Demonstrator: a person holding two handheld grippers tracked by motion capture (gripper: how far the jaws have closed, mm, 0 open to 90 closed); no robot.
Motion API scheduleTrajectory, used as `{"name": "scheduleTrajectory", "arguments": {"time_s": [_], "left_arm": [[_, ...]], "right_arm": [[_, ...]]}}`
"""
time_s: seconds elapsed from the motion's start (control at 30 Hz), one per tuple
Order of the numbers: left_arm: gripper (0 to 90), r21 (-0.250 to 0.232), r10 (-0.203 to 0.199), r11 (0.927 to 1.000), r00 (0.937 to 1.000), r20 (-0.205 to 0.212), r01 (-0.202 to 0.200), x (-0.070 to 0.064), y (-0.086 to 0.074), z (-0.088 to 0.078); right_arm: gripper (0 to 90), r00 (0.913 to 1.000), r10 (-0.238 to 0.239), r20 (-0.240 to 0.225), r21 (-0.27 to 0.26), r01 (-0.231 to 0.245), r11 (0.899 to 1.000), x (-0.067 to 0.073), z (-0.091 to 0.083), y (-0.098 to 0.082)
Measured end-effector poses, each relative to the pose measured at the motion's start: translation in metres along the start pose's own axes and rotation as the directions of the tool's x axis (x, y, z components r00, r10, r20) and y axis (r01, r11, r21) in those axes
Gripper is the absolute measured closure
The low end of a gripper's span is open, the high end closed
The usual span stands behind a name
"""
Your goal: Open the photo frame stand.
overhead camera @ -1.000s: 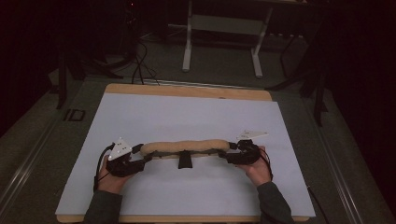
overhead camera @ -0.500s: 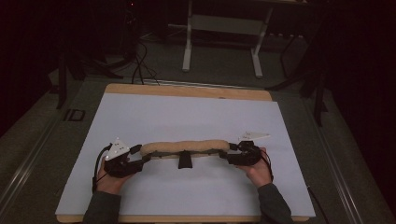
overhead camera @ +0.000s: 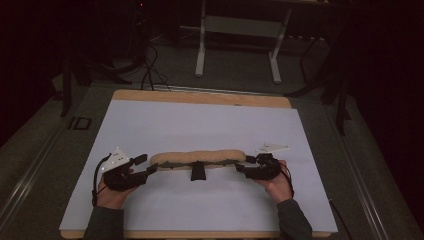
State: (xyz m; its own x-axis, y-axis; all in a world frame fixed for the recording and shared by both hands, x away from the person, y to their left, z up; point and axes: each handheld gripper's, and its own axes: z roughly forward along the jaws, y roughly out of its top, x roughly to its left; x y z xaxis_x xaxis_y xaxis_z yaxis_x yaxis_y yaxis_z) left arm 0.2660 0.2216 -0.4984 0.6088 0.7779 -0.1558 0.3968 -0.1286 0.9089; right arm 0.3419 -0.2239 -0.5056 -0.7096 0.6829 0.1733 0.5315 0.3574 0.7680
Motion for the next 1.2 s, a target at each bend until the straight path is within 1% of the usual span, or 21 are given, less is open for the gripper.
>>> {"name": "scheduleTrajectory", "arguments": {"time_s": [0.17, 0.23, 0.27, 0.3, 0.37, 0.43, 0.5, 0.7, 0.8, 0.93, 1.0, 1.03, 1.13, 1.2], "left_arm": [[43.8, -0.029, -0.025, 0.9993, 0.9997, 0.009, 0.025, 0.007, 0.000, -0.010], [44.5, -0.035, -0.028, 0.9990, 0.9995, 0.013, 0.029, 0.007, 0.000, -0.012], [44.5, -0.049, -0.039, 0.9980, 0.9989, 0.026, 0.040, 0.009, 0.000, -0.016], [45.5, -0.051, -0.042, 0.9977, 0.9983, 0.042, 0.044, 0.011, 0.000, -0.018], [46.4, -0.050, -0.036, 0.9980, 0.9984, 0.043, 0.038, 0.012, 0.001, -0.020], [46.6, -0.056, -0.038, 0.9976, 0.9980, 0.051, 0.041, 0.013, 0.001, -0.021], [46.7, -0.068, -0.049, 0.9964, 0.9977, 0.046, 0.052, 0.016, 0.002, -0.024], [47.0, -0.095, -0.071, 0.9928, 0.9972, 0.023, 0.073, 0.021, 0.002, -0.029], [47.3, -0.096, -0.087, 0.9917, 0.9962, -0.006, 0.086, 0.024, 0.002, -0.028], [48.2, -0.080, -0.109, 0.9913, 0.9918, -0.067, 0.104, 0.027, 0.002, -0.026], [51.0, -0.072, -0.118, 0.9912, 0.9888, -0.091, 0.112, 0.028, 0.002, -0.024], [53.1, -0.068, -0.121, 0.9910, 0.9876, -0.100, 0.115, 0.029, 0.001, -0.023], [56.8, -0.057, -0.121, 0.9916, 0.9871, -0.105, 0.116, 0.029, 0.002, -0.019], [57.3, -0.046, -0.116, 0.9927, 0.9867, -0.114, 0.112, 0.028, 0.002, -0.016]], "right_arm": [[42.1, 0.9999, 0.002, 0.011, 0.008, -0.002, 1.000, -0.001, 0.000, -0.002], [42.1, 0.9999, -0.001, 0.014, 0.012, 0.001, 1.000, 0.000, 0.000, -0.003], [42.1, 0.9999, -0.005, 0.016, 0.016, 0.005, 1.000, 0.000, 0.000, -0.003], [42.1, 0.9998, -0.007, 0.018, 0.019, 0.006, 1.000, 0.000, 0.000, -0.003], [42.1, 0.9998, -0.004, 0.017, 0.018, 0.004, 1.000, 0.000, -0.001, -0.003], [42.1, 0.9998, -0.004, 0.017, 0.019, 0.004, 1.000, -0.001, -0.001, -0.003], [42.1, 0.9997, -0.007, 0.025, 0.024, 0.006, 1.000, -0.001, -0.001, -0.004], [42.1, 0.9997, -0.003, 0.026, 0.036, 0.002, 0.999, -0.002, -0.002, -0.005], [42.8, 0.9996, -0.008, 0.027, 0.046, 0.007, 0.999, -0.001, -0.002, -0.005], [43.5, 0.9994, -0.017, 0.030, 0.061, 0.015, 0.998, 0.000, -0.001, -0.005], [44.5, 0.9992, -0.024, 0.032, 0.068, 0.022, 0.997, 0.001, 0.000, -0.005], [44.7, 0.9992, -0.026, 0.031, 0.071, 0.024, 0.997, 0.001, 0.000, -0.006], [43.4, 0.9986, -0.036, 0.038, 0.086, 0.033, 0.996, 0.002, 0.000, -0.006], [44.0, 0.9982, -0.037, 0.047, 0.091, 0.033, 0.995, 0.002, 0.001, -0.006]]}}
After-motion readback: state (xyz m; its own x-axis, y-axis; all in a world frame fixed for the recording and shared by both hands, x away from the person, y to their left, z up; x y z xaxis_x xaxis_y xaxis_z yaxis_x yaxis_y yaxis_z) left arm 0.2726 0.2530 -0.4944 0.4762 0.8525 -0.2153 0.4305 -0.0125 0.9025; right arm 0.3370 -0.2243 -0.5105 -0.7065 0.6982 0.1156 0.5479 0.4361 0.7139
